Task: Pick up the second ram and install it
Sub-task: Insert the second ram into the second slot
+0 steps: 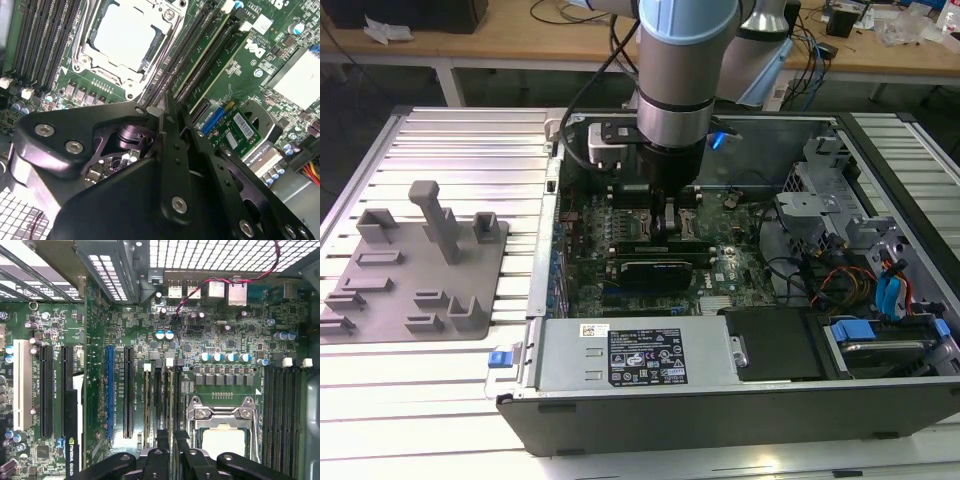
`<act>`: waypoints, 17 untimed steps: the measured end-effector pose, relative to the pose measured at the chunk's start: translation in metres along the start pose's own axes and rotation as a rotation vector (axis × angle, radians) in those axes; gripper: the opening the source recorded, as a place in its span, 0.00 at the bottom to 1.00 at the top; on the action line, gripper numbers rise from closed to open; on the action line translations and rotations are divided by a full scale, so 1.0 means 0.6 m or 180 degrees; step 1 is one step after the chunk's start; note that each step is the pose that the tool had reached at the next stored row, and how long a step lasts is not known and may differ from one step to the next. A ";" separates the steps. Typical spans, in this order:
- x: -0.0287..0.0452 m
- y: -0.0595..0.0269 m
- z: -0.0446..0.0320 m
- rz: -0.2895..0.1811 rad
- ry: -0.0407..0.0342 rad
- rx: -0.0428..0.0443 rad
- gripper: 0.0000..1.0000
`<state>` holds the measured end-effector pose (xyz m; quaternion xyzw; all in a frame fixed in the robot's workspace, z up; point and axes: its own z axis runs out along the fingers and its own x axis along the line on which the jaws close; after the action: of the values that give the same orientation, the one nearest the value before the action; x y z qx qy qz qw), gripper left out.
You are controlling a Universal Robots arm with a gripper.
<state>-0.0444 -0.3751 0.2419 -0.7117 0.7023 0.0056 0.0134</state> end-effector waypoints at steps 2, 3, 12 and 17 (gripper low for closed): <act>0.000 -0.009 0.000 0.0001 0.0001 0.0000 0.17; 0.000 -0.018 0.000 0.0000 0.0000 -0.0001 0.17; 0.000 -0.028 -0.003 0.0000 0.0001 -0.0001 0.08; 0.000 -0.028 -0.008 0.0001 0.0000 -0.0001 0.08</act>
<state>-0.0276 -0.3749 0.2468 -0.7116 0.7024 0.0057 0.0133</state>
